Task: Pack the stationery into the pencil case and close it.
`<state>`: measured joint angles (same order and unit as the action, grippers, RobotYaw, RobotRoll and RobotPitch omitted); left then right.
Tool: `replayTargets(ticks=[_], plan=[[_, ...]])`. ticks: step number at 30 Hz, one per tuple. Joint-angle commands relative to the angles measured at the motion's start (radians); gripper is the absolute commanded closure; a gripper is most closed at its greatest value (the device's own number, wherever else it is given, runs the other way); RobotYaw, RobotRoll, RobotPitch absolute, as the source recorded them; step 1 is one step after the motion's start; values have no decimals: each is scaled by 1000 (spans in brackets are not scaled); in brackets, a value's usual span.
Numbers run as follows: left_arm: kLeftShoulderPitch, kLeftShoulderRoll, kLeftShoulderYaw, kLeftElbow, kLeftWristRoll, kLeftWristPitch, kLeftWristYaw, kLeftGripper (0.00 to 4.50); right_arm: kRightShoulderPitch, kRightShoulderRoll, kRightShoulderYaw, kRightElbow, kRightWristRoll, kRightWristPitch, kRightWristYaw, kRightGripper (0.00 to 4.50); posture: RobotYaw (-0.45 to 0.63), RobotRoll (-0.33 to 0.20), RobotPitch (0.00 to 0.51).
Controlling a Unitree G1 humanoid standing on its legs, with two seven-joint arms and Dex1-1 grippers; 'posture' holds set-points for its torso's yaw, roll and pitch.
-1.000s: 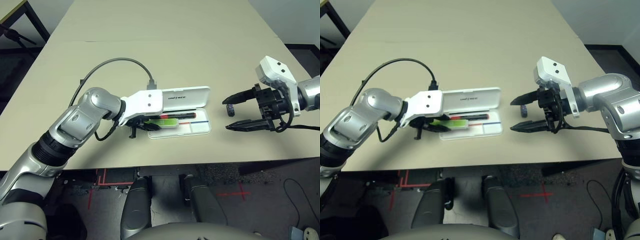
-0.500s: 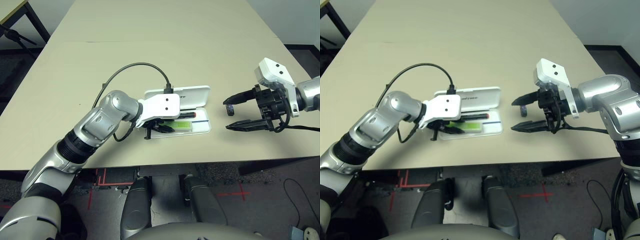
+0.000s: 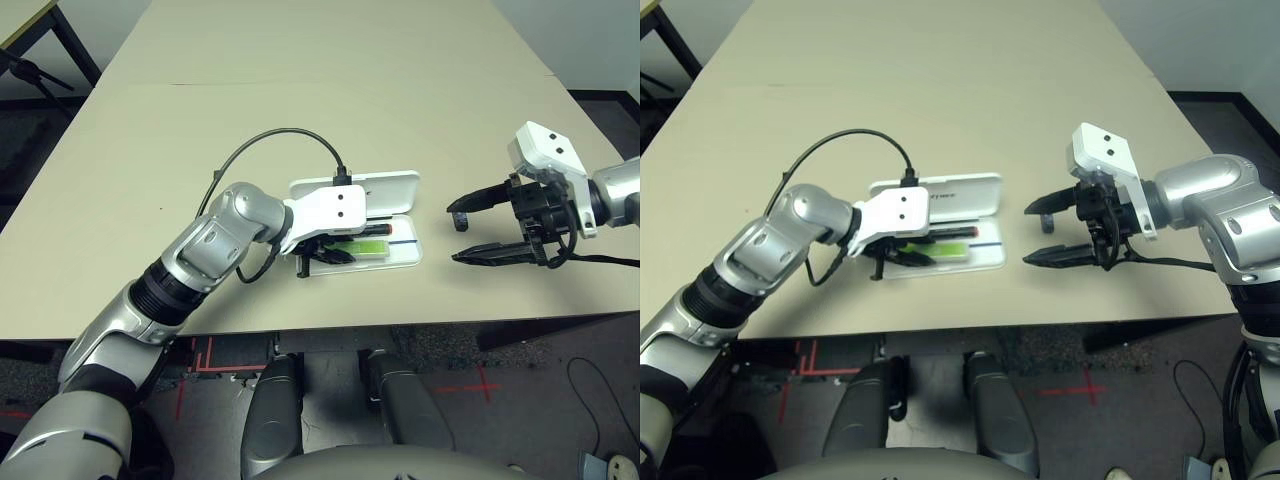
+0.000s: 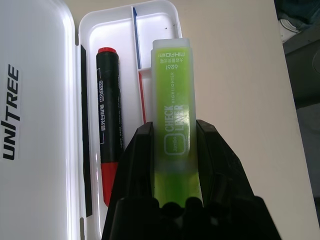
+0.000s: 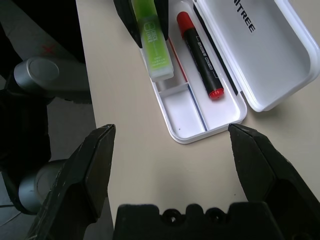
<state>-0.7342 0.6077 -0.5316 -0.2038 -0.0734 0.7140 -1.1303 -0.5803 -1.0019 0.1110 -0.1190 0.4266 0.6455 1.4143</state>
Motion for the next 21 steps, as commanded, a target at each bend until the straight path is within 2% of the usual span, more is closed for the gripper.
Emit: replayTargets(ticks=[1,2,8,12,21], plan=[[13,16,-2,-28,6,14,3,2660,4,5,13,-8,-7,-7,-2,0,-24,0,168],[14,20,0,-30,6,14,3,2375,4,6,14,-8,-7,-7,-3,0,-24,0,168],[26,52,20,-49,-7,13,-4,20,7,12,15,-4,-10,-9,-5,0,-23,0,170],[50,93,57,-62,-19,-7,-9,20,9,12,13,-3,-10,-7,-5,0,-24,0,169],[130,238,215,-98,-69,-59,-32,20,12,17,12,16,-18,-13,-6,0,-24,0,169]])
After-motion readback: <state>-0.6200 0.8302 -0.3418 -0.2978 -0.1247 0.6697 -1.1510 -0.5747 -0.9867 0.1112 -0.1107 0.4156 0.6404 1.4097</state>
